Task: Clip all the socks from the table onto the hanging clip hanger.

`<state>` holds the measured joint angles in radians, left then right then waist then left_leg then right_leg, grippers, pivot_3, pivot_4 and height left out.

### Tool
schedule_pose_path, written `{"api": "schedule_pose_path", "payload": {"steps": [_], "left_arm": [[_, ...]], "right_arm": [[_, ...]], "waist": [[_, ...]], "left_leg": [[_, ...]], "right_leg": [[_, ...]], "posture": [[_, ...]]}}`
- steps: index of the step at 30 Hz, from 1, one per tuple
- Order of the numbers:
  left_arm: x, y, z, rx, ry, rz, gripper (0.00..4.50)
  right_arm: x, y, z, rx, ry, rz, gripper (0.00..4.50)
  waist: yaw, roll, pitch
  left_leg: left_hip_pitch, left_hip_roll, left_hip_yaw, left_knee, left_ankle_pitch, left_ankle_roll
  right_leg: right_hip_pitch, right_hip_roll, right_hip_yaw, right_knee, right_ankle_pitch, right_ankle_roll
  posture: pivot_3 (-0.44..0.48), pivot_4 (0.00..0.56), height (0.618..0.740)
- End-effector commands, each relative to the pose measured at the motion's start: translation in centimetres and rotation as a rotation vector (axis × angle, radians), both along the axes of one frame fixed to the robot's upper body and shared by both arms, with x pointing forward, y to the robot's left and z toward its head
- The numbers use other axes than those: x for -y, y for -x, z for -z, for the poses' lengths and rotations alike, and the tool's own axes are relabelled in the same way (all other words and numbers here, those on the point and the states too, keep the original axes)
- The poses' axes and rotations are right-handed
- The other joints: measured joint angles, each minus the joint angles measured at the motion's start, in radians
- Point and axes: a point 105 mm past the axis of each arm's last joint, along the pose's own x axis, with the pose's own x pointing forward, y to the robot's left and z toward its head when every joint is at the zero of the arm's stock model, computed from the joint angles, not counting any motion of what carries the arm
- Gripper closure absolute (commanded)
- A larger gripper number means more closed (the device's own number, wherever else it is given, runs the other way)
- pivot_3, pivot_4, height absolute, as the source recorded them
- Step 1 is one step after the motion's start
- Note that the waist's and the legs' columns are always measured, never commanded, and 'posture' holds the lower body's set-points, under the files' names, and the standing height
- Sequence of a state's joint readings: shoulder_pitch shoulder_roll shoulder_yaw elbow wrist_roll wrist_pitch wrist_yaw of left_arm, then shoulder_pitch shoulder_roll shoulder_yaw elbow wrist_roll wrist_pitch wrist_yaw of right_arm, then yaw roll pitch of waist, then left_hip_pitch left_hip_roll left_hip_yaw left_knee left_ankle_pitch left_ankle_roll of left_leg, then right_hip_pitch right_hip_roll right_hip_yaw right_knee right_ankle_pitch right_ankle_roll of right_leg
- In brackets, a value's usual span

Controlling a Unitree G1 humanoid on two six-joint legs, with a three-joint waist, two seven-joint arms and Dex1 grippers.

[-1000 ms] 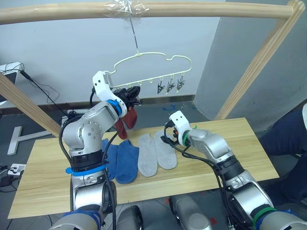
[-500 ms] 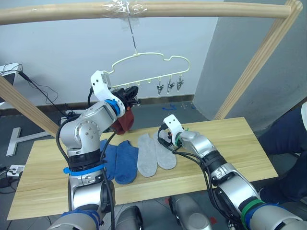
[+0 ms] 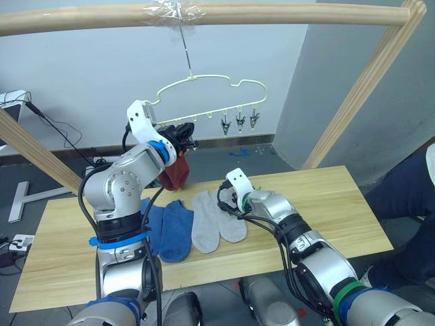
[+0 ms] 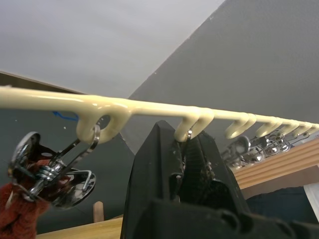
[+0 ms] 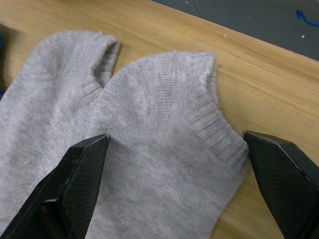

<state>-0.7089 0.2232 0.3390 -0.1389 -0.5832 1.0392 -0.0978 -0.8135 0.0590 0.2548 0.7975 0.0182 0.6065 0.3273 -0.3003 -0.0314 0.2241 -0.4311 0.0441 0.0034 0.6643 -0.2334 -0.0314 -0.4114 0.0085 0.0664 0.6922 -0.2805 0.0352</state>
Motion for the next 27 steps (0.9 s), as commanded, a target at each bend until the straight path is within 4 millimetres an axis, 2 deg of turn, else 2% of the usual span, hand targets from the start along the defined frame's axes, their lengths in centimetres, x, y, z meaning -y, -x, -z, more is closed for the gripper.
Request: {"api": "schedule_pose_path", "payload": {"steps": [1,3,14,20,24,27], "left_arm": [[0.5,0.7,-3.5,0.129,-0.001,0.021,4.35],[0.4,0.7,-3.5,0.129,-0.001,0.019,4.35],[0.4,0.7,-3.3,0.121,0.007,0.026,4.35],[0.2,1.0,-3.4,0.095,0.080,0.067,4.35],[-0.2,1.2,-3.7,0.071,0.152,0.104,4.35],[-0.2,1.5,-3.9,0.053,0.191,0.140,4.35]], "right_arm": [[0.3,-0.3,0.1,0.024,0.033,-0.001,0.18],[0.9,-0.6,0.2,0.047,0.064,0.022,0.55],[1.6,-0.9,0.4,0.043,0.073,0.060,4.48],[1.4,-0.9,-0.4,0.055,0.032,0.041,4.48],[0.0,-0.3,-3.3,0.136,-0.073,-0.074,4.48],[-0.8,0.9,-6.5,0.226,-0.162,-0.179,4.48]], "waist": [[0.000,0.000,0.000],[0.000,0.000,0.000],[0.001,0.000,0.000],[0.002,0.000,0.000],[0.003,0.000,0.000],[0.004,0.001,0.001]], "left_leg": [[0.000,0.000,0.000,0.000,0.000,0.000],[0.000,0.000,0.000,0.000,0.000,0.000],[0.000,0.000,0.000,0.000,0.000,0.000],[0.000,-0.001,0.000,0.000,0.000,0.000],[0.000,-0.001,0.000,0.000,0.000,0.000],[0.000,0.000,0.000,0.000,0.000,0.000]], "right_leg": [[0.000,0.000,0.000,0.000,0.000,0.000],[0.000,0.000,0.000,0.000,0.000,0.000],[0.000,0.000,0.000,0.001,0.000,0.000],[0.000,0.000,0.000,0.001,0.000,0.000],[0.000,0.000,0.000,0.000,0.000,0.000],[0.000,0.000,0.000,0.000,0.000,0.000]], "posture": [[-0.304,0.199,0.740],[-0.304,0.199,0.740],[-0.308,0.206,0.740],[-0.313,0.212,0.740],[-0.321,0.215,0.740],[-0.325,0.216,0.740]]}}
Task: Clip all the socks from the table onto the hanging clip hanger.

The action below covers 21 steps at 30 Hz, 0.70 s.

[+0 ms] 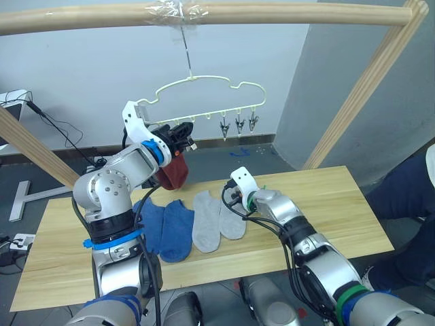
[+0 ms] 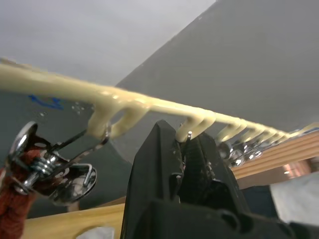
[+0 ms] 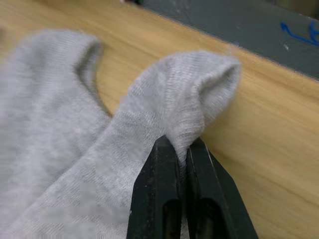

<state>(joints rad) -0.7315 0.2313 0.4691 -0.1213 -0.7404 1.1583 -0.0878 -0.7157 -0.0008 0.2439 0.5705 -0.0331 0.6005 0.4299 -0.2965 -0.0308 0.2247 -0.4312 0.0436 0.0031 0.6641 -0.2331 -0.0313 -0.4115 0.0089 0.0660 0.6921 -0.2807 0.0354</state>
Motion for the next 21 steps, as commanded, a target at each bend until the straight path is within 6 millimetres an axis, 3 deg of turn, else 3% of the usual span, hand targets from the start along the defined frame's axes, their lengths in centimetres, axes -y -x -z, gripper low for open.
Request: {"api": "schedule_pose_path", "payload": {"steps": [1,5,12,21], "left_arm": [[0.6,0.8,-3.5,0.105,0.053,0.071,4.35],[0.5,0.9,-3.4,0.086,0.069,0.083,4.35],[0.5,0.8,-3.4,0.081,0.074,0.083,4.35],[0.6,0.7,-3.3,0.078,0.076,0.078,4.35]], "right_arm": [[-2.1,1.2,-5.3,0.141,-0.133,-0.151,4.48],[-2.6,2.3,-8.3,0.195,-0.197,-0.226,4.48],[-4.2,3.4,-11.9,0.252,-0.261,-0.315,4.48],[-5.8,4.1,-14.0,0.284,-0.310,-0.375,4.48]], "waist": [[0.000,0.000,0.000],[0.000,0.000,0.000],[0.000,0.000,0.000],[0.000,0.000,0.000]], "left_leg": [[0.000,0.000,0.000,0.000,0.000,0.000],[0.000,0.000,-0.001,0.000,0.000,0.000],[0.000,0.000,-0.001,0.000,0.000,0.000],[0.000,0.000,-0.001,0.000,0.000,0.000]], "right_leg": [[0.000,0.000,0.000,0.000,0.000,0.000],[0.000,0.001,-0.001,0.000,0.000,0.000],[0.000,0.001,0.000,0.000,0.000,0.000],[0.000,0.001,0.000,-0.001,0.000,0.000]], "posture": [[-0.327,0.218,0.740],[-0.335,0.219,0.740],[-0.335,0.214,0.740],[-0.336,0.213,0.740]]}}
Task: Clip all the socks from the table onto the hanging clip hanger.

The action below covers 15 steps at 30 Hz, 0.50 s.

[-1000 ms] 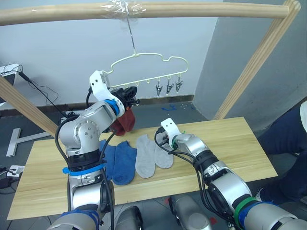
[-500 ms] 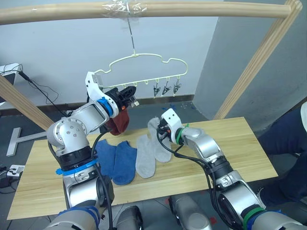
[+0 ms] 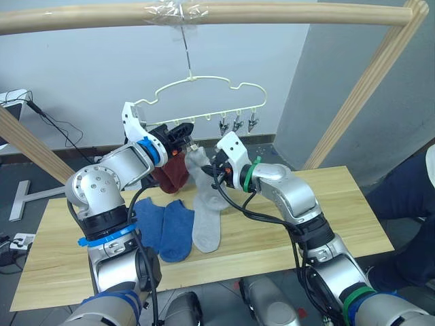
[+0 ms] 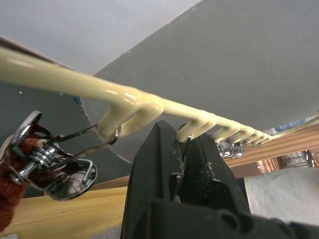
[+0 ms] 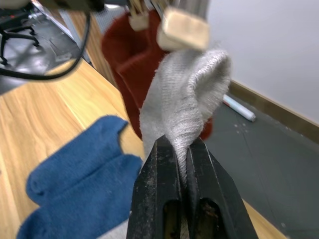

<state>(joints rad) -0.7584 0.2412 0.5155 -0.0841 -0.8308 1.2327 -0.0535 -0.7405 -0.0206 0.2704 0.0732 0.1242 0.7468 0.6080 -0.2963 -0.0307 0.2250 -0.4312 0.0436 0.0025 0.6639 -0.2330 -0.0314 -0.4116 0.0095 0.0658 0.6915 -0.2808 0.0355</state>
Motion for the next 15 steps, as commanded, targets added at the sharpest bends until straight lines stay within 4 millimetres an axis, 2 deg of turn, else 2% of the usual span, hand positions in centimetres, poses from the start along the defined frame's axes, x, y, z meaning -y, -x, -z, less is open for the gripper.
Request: {"api": "schedule_pose_path", "payload": {"steps": [1,9,15], "left_arm": [[0.6,0.5,-3.3,0.128,0.023,0.025,4.35],[0.7,0.5,-3.1,0.122,0.029,0.027,4.35],[0.7,0.4,-3.0,0.118,0.028,0.023,4.35]], "right_arm": [[-1.1,0.9,-2.5,0.063,-0.052,-0.060,4.48],[-1.5,0.9,-2.9,0.072,-0.049,-0.075,4.48],[-1.2,1.0,0.6,0.007,0.063,-0.054,4.48]], "waist": [[0.000,0.000,0.000],[0.000,0.000,0.000],[0.000,0.000,0.000]], "left_leg": [[0.000,0.000,0.000,0.000,0.000,0.000],[0.000,0.000,0.000,0.000,0.000,0.000],[0.000,0.000,0.000,0.000,0.000,0.000]], "right_leg": [[0.000,0.000,0.000,0.000,0.000,0.000],[0.000,0.000,0.000,0.000,0.000,0.000],[0.000,0.000,0.000,0.000,0.000,0.000]], "posture": [[-0.336,0.213,0.740],[-0.336,0.211,0.740],[-0.334,0.212,0.740]]}}
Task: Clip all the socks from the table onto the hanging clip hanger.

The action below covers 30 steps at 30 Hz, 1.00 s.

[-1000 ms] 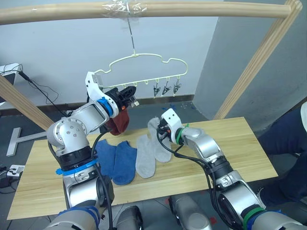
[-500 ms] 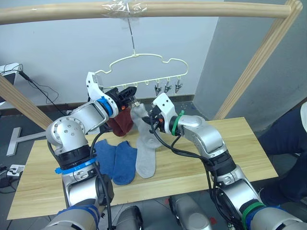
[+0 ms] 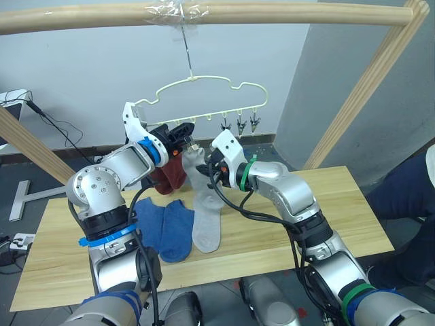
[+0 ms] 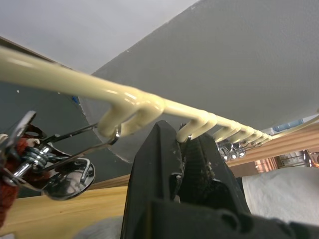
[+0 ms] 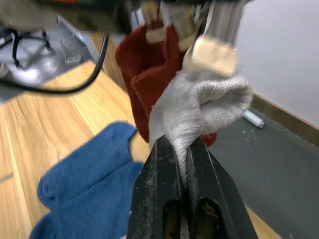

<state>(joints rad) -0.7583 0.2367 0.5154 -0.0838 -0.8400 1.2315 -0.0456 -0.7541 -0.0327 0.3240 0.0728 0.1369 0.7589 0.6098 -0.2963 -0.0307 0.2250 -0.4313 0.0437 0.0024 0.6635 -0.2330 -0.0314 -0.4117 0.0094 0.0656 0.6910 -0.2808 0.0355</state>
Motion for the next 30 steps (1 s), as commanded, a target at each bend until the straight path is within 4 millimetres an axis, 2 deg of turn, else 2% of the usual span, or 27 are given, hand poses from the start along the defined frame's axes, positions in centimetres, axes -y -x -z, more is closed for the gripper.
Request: {"api": "schedule_pose_path", "payload": {"steps": [1,9,19,30], "left_arm": [[0.6,0.4,-3.0,0.118,0.022,0.019,4.35],[0.6,0.5,-2.8,0.111,0.015,0.021,4.35],[0.7,0.5,-2.4,0.099,0.007,0.027,4.35],[0.6,0.4,-2.2,0.094,0.003,0.022,4.35]], "right_arm": [[-0.4,0.3,0.6,0.001,0.033,-0.005,4.48],[-0.6,-0.1,1.0,-0.004,0.052,0.014,4.48],[-0.1,-0.9,-1.3,0.046,0.044,0.033,4.48],[-0.7,-0.7,-3.5,0.087,0.021,0.015,4.48]], "waist": [[0.000,0.000,0.000],[0.000,0.000,0.000],[0.000,0.000,0.000],[-0.002,0.000,0.000]], "left_leg": [[0.000,0.000,0.000,0.000,0.000,0.000],[0.000,0.000,0.000,0.000,0.000,0.000],[0.000,0.000,0.000,0.000,0.000,0.000],[0.000,0.000,0.000,-0.001,0.000,0.000]], "right_leg": [[0.000,0.000,0.000,0.000,0.000,0.000],[0.000,0.000,0.000,0.000,0.000,0.000],[0.000,0.000,0.000,-0.001,0.000,0.000],[0.000,0.000,0.000,-0.001,0.000,0.000]], "posture": [[-0.334,0.213,0.740],[-0.331,0.214,0.740],[-0.348,0.220,0.740],[-0.347,0.222,0.740]]}}
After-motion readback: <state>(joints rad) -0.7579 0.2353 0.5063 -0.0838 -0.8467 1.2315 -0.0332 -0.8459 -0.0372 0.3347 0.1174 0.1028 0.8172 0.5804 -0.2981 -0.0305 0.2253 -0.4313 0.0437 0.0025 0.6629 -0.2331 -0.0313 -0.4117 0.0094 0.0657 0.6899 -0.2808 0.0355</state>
